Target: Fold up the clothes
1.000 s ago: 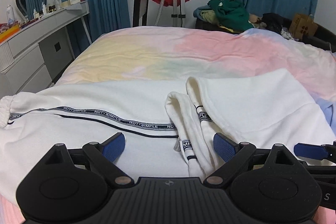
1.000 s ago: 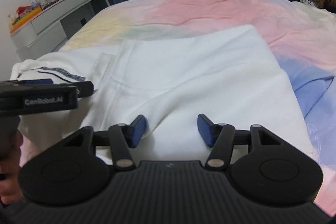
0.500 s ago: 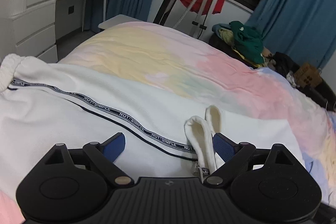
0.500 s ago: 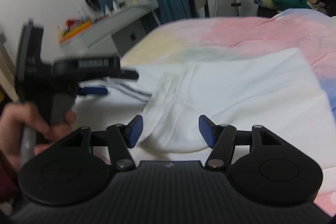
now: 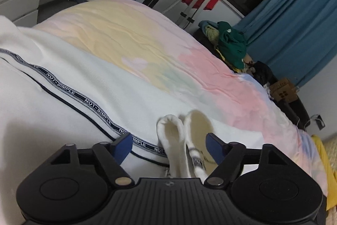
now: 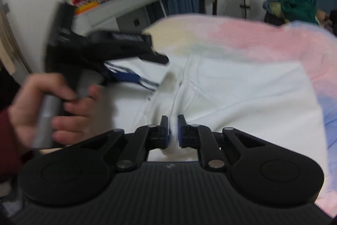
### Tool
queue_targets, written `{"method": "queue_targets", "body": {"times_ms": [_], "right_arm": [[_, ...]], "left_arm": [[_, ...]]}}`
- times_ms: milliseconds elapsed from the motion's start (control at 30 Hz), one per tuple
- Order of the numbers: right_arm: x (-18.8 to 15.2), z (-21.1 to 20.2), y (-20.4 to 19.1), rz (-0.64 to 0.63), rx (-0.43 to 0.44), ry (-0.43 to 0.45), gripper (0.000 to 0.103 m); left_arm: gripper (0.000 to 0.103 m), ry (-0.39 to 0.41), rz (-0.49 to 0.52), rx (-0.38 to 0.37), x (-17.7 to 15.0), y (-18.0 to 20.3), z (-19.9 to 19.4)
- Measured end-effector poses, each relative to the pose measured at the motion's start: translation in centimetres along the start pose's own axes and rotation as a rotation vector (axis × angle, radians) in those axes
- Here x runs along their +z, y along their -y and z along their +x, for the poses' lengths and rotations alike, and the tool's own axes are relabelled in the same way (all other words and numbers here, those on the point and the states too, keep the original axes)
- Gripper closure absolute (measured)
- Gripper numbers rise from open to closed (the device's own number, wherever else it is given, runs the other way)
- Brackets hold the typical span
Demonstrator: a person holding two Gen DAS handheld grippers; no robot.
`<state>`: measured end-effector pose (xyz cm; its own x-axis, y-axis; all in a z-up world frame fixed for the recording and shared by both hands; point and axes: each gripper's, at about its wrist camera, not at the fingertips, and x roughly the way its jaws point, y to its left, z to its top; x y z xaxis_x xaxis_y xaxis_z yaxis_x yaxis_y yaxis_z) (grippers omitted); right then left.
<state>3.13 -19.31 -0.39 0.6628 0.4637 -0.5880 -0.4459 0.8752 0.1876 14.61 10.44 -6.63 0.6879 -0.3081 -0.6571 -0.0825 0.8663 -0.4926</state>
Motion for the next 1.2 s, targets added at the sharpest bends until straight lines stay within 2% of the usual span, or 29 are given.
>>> {"method": "queue_targets", "body": {"times_ms": [67, 100, 167, 233, 300, 367, 633, 733, 800, 833, 900, 1000, 1100, 1200], "right_arm": [[-0.2, -0.2, -0.2, -0.041, 0.020, -0.040, 0.091], [-0.6, 0.3, -0.2, -0.059, 0.023, -0.078, 0.091], [-1.5, 1.9, -0.2, -0.057, 0.010, -0.145, 0.091], [-1.9, 2.8, -0.3, -0.058, -0.002, -0.177, 0.089], [-1.7, 2.7, -0.3, -0.047, -0.002, -0.165, 0.089], [-1.5, 2.3, -0.1, -0.027, 0.007, -0.146, 0.089], [-1.6, 2.9, 0.6, 0.039, 0.022, -0.133, 0.088], [-1.8, 3.5, 0.7, 0.063, 0.026, -0.140, 0.088], [-1.8, 3.9, 0.6, 0.057, 0.022, -0.148, 0.088], [-1.8, 4.1, 0.5, 0.053, 0.018, -0.148, 0.088], [-1.8, 4.2, 0.4, 0.060, 0.015, -0.137, 0.088], [-1.6, 4.3, 0.3, 0.080, 0.012, -0.107, 0.088], [-1.5, 3.8, -0.1, 0.082, 0.011, -0.060, 0.088], [-0.8, 3.7, -0.3, 0.110, 0.023, -0.004, 0.088]], "left_arm": [[0.038, -0.004, 0.011, 0.038, 0.3, 0.2, 0.8], [0.038, -0.005, 0.017, 0.058, 0.4, 0.3, 1.2], [0.038, -0.031, 0.038, 0.042, 0.7, 0.8, 2.3], [0.034, -0.060, 0.041, -0.014, 0.9, 1.2, 3.2], [0.020, -0.076, 0.013, -0.067, 1.1, 1.2, 3.9], [0.014, -0.089, -0.010, -0.095, 1.2, 1.1, 4.5], [0.014, -0.191, -0.004, -0.130, 2.5, 2.3, 8.7], [0.029, -0.190, 0.044, -0.109, 2.4, 3.2, 9.8], [0.055, -0.198, 0.078, -0.086, 2.2, 3.6, 10.1], [0.059, -0.202, 0.095, -0.075, 2.1, 3.8, 10.3], [0.077, -0.203, 0.138, -0.062, 2.1, 4.3, 10.2], [0.083, -0.179, 0.133, -0.083, 2.8, 5.0, 9.1], [0.084, -0.141, 0.164, -0.100, 4.1, 6.3, 7.7], [0.084, -0.121, 0.189, -0.086, 5.6, 7.2, 7.5]]}}
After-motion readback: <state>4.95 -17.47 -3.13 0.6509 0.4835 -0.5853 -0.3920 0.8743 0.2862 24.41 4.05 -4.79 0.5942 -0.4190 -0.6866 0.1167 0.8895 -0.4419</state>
